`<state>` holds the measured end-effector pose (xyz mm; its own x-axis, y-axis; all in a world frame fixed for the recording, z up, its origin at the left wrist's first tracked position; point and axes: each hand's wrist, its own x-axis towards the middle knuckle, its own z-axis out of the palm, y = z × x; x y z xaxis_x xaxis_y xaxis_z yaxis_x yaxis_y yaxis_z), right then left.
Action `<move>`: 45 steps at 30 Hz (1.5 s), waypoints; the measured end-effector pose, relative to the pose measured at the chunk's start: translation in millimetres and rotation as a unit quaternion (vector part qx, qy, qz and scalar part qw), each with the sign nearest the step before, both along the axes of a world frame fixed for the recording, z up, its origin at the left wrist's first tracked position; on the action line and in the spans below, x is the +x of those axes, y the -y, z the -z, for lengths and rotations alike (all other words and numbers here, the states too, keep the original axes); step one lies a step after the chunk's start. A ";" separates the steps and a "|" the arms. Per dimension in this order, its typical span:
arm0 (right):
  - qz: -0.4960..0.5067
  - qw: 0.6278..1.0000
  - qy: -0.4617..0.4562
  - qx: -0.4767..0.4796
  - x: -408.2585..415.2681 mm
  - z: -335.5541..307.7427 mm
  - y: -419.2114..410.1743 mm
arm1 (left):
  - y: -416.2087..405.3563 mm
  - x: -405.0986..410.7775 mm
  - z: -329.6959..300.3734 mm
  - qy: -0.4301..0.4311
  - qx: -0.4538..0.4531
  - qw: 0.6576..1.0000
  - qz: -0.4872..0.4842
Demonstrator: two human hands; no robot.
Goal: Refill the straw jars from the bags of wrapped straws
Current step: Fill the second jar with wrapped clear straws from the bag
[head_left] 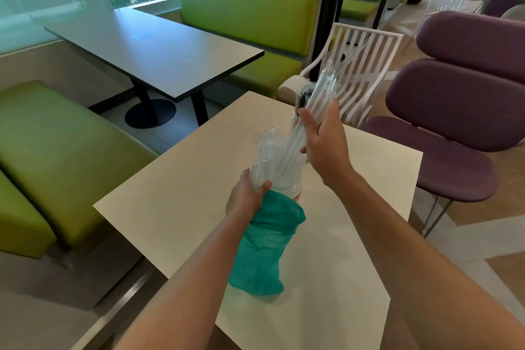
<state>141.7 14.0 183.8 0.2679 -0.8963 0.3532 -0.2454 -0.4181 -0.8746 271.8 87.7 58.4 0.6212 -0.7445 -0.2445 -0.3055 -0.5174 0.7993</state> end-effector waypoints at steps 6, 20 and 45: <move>-0.037 0.997 -0.072 -0.001 12.2 34.4 1.1 | 0.7 1.7 2.4 0.006 0.001 1.000 0.007; -0.057 0.958 -0.183 -0.213 24.6 45.5 6.6 | 1.5 3.6 5.4 -0.003 0.017 1.000 -0.001; -0.076 0.930 -0.347 -0.091 32.6 72.9 21.9 | 1.4 4.8 10.4 0.007 0.034 0.999 -0.008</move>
